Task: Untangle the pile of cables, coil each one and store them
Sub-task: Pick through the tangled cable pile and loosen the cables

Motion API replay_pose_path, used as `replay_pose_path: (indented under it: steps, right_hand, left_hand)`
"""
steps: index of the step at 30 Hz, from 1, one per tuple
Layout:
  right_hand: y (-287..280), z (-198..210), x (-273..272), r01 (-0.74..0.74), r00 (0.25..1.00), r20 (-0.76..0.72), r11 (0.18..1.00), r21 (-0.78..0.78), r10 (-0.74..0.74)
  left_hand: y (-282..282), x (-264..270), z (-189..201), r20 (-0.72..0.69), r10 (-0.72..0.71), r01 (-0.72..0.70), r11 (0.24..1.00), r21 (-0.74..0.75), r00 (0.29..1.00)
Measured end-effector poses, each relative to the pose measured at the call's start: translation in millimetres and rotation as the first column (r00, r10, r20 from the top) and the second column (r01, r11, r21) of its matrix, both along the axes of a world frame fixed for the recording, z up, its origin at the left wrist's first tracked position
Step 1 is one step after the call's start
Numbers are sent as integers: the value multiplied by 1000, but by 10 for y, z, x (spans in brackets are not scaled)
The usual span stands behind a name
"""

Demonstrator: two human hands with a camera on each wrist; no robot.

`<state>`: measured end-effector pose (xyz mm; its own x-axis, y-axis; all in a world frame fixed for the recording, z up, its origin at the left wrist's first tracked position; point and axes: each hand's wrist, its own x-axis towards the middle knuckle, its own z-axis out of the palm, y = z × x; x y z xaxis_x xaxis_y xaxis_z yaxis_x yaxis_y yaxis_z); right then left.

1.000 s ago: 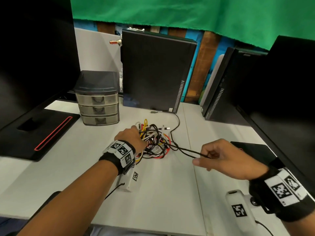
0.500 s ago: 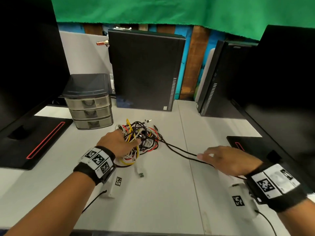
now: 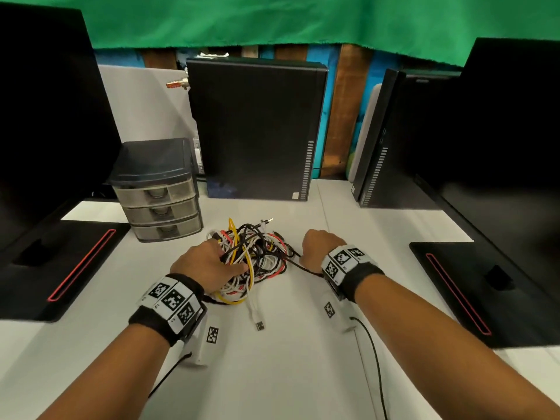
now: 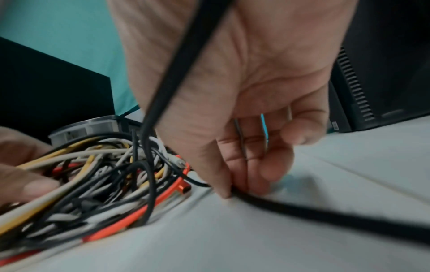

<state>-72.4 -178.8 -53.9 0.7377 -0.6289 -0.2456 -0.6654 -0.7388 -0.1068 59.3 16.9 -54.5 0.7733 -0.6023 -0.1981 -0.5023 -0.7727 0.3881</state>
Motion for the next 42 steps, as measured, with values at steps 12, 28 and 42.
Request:
replay_pose_path:
  steps: [12, 28, 42]
  right_hand:
    - [-218, 321, -576, 119, 993, 29, 990, -78, -117]
    - [259, 2, -565, -31, 944, 293, 845, 534, -151]
    - [450, -33, -515, -131, 831, 532, 872, 471, -163]
  left_hand:
    - [-1, 50, 2, 85, -21, 15, 998, 66, 996]
    - [-303, 215, 127, -139, -121, 122, 993, -5, 983]
    - [-109, -270, -75, -120, -97, 12, 821, -570, 988]
